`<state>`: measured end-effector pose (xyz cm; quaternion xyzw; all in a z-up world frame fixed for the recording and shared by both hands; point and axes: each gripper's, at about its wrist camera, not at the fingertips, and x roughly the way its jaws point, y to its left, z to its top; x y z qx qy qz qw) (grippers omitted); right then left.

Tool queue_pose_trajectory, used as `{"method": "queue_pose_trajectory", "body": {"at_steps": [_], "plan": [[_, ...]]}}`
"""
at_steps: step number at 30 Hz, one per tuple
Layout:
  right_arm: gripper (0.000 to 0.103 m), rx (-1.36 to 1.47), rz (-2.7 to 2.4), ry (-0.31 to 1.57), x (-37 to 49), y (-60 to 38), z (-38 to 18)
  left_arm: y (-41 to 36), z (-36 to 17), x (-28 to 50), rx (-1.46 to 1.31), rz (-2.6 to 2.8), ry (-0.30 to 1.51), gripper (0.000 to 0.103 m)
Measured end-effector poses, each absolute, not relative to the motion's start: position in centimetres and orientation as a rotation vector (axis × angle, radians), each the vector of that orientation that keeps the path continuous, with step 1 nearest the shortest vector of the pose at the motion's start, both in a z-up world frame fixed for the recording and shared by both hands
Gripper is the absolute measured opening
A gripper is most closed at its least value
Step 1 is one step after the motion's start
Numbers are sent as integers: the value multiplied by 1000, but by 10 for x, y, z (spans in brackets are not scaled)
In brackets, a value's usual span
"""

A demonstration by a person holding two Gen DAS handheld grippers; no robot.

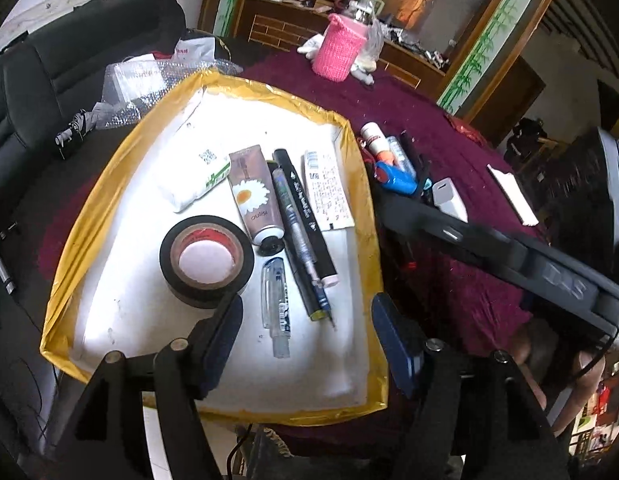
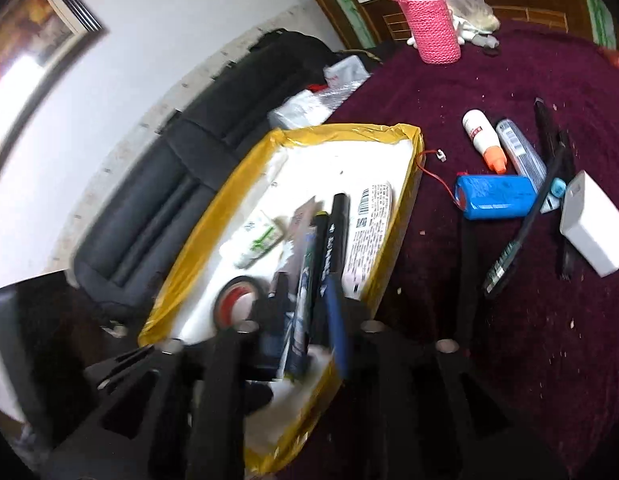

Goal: Organize objects
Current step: 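Open both tools to drop the two pens into the tray, then reach the right tool to the white charger and grasp it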

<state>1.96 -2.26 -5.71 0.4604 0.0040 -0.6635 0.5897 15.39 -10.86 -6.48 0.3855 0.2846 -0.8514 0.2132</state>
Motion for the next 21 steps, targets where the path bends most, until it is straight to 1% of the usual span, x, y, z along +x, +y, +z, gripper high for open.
{"method": "queue_pose_trajectory", "body": {"at_steps": [3, 4, 7, 13, 17, 21], "plan": [[37, 1056, -1502, -51, 12, 6, -56, -105, -61, 152, 1043, -2354, 792, 67], [38, 1053, -1508, -59, 8, 15, -57, -104, -60, 151, 1035, -2354, 797, 67], [38, 1075, -1541, -82, -5, 41, -67, -97, -56, 145, 1023, -2369, 805, 67], [38, 1189, -1582, -201, -34, 75, -97, -69, -47, 125, 1038, -2435, 713, 67], [38, 1195, -1590, -243, -44, 88, -97, -55, -47, 114, 1048, -2462, 698, 67], [38, 1188, -1616, -240, -47, 98, -93, -43, -48, 107, 1064, -2483, 686, 67]]}}
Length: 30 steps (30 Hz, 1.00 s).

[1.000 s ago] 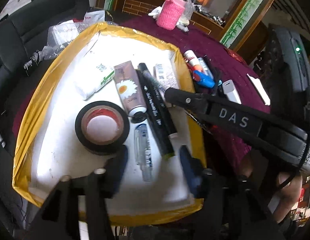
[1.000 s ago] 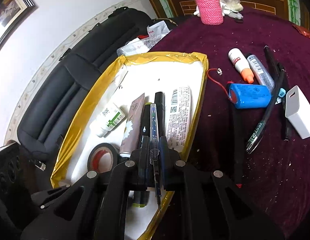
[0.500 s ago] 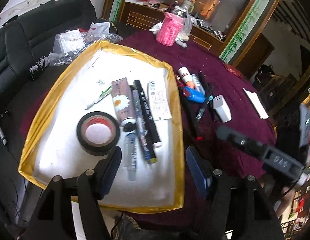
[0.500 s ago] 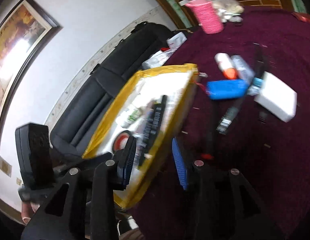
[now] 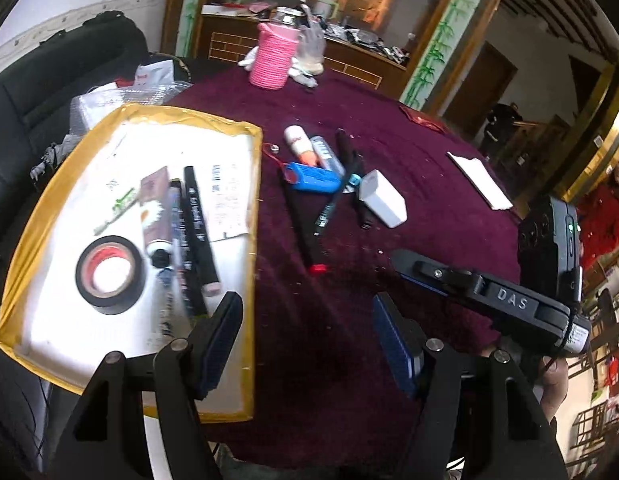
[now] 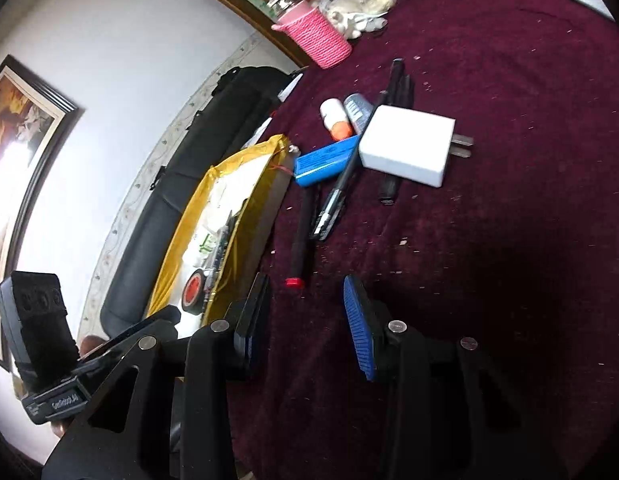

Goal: Organize objects
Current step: 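Reach the right tool to the white charger and grasp it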

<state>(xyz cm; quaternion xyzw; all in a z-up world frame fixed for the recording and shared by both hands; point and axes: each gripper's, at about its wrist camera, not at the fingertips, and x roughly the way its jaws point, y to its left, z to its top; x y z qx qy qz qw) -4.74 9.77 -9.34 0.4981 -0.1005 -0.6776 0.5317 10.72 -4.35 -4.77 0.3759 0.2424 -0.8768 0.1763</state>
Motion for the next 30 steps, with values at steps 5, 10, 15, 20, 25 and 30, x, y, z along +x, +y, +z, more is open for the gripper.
{"method": "queue_pose_trajectory", "body": {"at_steps": [5, 10, 15, 20, 25, 30], "plan": [[40, 1194, -1698, -236, -58, 110, -92, -38, -53, 103, 1099, -2480, 671, 67], [40, 1189, -1778, -163, -72, 105, -81, -35, -54, 101, 1106, -2488, 676, 67], [40, 1107, -1779, 52, -88, 83, -53, -37, -53, 102, 1095, -2494, 694, 67], [52, 1062, -1736, 301, -107, 46, -45, -40, -53, 101, 1100, -2482, 725, 67], [53, 1074, -1699, 323, -133, 23, -63, -42, -51, 89, 1126, -2461, 719, 67], [57, 948, -1700, 355, -124, 29, -72, -39, -54, 49, 1226, -2372, 516, 67]]}}
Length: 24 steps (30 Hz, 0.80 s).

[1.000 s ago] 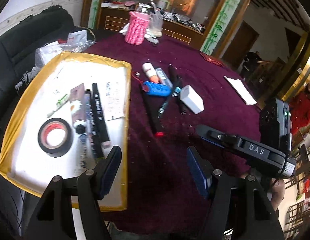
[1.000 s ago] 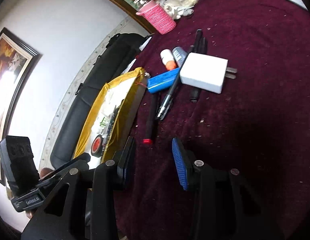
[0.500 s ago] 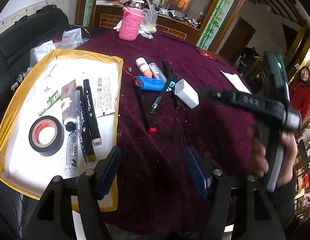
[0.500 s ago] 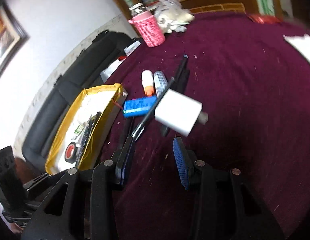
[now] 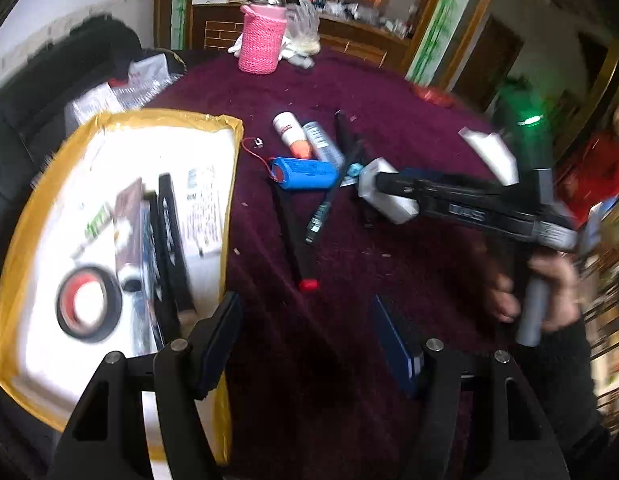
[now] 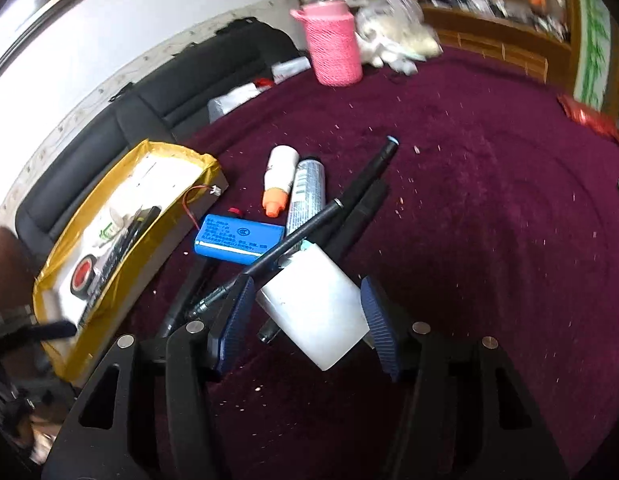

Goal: Organize objects
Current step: 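Reach the right tool to the white charger and grasp it, then grasp the red-capped black marker with the left tool while the right tool holds the charger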

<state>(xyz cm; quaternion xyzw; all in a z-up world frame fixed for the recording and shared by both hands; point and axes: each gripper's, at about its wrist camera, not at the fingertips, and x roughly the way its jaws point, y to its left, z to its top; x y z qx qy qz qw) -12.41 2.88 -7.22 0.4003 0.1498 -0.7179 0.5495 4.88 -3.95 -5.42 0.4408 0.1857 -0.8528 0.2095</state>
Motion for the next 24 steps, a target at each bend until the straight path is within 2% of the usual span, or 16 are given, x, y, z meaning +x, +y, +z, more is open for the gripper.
{"method": "queue_pose_trajectory", "body": {"at_steps": [5, 8, 10, 11, 17, 24], "plan": [[57, 872, -1725, 404, -116, 27, -73, -45, -74, 5, 1323, -2288, 317, 66], [57, 880, -1727, 378, -120, 27, -73, -41, -83, -7, 1349, -2247, 181, 57], [60, 884, -1729, 360, -122, 27, -75, -43, -91, -11, 1400, -2217, 168, 22], [62, 885, -1725, 367, -122, 26, -77, -47, -99, -13, 1444, -2205, 195, 14], [63, 891, -1735, 367, -123, 23, -81, -55, -96, 6, 1409, -2214, 258, 12], [62, 875, -1749, 391, -117, 27, -79, -21, -86, 55, 1453, -2290, 381, 12]]}}
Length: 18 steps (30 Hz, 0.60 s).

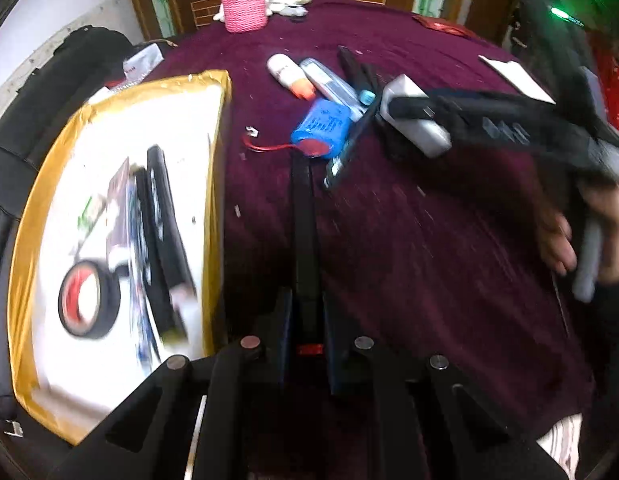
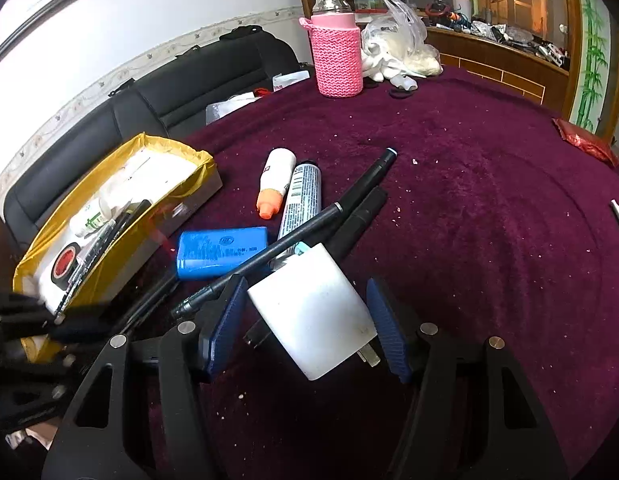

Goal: Organize objects
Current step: 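Grasp the red-capped black marker with the left tool while the right tool holds the charger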

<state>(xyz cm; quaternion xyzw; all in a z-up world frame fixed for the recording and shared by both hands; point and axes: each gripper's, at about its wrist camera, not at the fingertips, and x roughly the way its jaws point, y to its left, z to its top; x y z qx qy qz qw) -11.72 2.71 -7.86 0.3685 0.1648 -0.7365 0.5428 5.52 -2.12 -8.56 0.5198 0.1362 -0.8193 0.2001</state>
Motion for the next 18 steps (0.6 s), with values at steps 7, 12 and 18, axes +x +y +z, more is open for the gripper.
{"method": "queue_pose_trajectory", "body": {"at_steps": [7, 12, 18], "plan": [[62, 952, -1691, 333, -118, 37, -74, -7, -85, 84, 1462, -2354, 524, 14], [62, 1049, -1603, 238, -111, 52, -72, -12, -74, 86, 1384, -2380, 505, 34], [62, 1115, -1637, 228, -99, 70, -69, -14, -73, 59, 1350, -2404, 452, 62]]}}
